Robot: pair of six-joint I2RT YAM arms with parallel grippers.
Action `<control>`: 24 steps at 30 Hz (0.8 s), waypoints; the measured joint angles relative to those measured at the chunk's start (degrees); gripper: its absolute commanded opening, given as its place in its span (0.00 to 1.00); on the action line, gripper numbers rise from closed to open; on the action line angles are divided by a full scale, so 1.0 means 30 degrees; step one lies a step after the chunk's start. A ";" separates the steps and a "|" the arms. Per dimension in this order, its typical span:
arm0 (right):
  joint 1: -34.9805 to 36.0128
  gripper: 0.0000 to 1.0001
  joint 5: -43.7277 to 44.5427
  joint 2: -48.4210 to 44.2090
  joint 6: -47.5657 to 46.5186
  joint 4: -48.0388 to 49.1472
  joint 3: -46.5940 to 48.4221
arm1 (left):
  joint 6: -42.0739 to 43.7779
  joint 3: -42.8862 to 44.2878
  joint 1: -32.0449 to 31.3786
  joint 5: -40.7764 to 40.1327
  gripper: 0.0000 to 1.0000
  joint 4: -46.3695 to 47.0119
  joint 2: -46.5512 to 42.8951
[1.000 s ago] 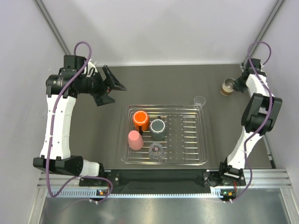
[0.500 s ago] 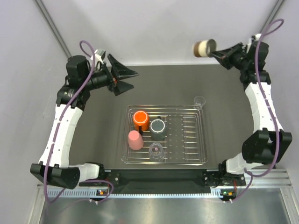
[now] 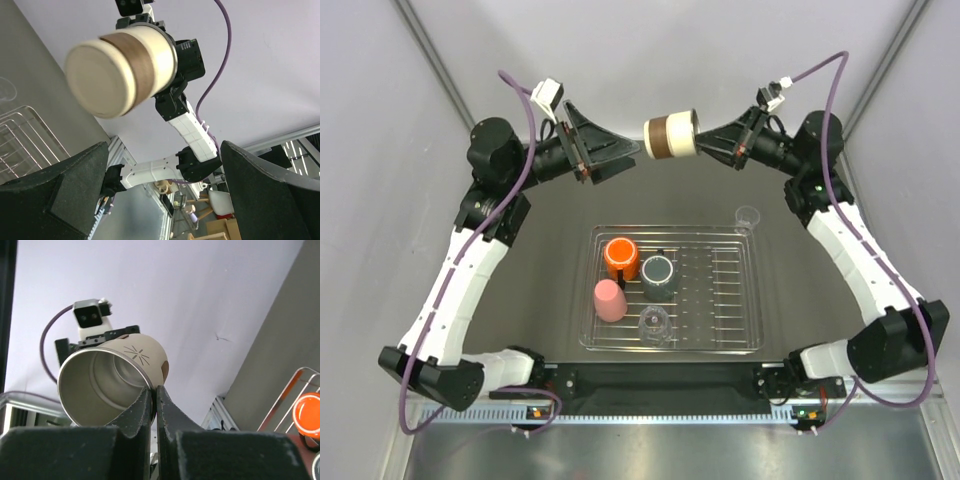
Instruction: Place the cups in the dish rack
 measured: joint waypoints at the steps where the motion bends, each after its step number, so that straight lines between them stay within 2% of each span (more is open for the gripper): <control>1: 0.0000 0.00 -0.0182 -0.0248 0.0255 0.0306 -0.0138 | 0.0007 -0.0073 -0.0044 -0.0124 0.99 0.0175 -0.0102; 13: 0.0707 0.00 -0.1603 -0.0619 0.4947 0.6186 -0.1290 | 0.0000 -0.0546 -0.0466 -0.0357 0.99 0.2200 -0.0561; 24: 0.2113 0.00 -0.1734 -0.0022 0.6062 0.7424 -0.1290 | -0.0095 -0.0699 -0.0663 -0.0015 0.99 0.3483 -0.0393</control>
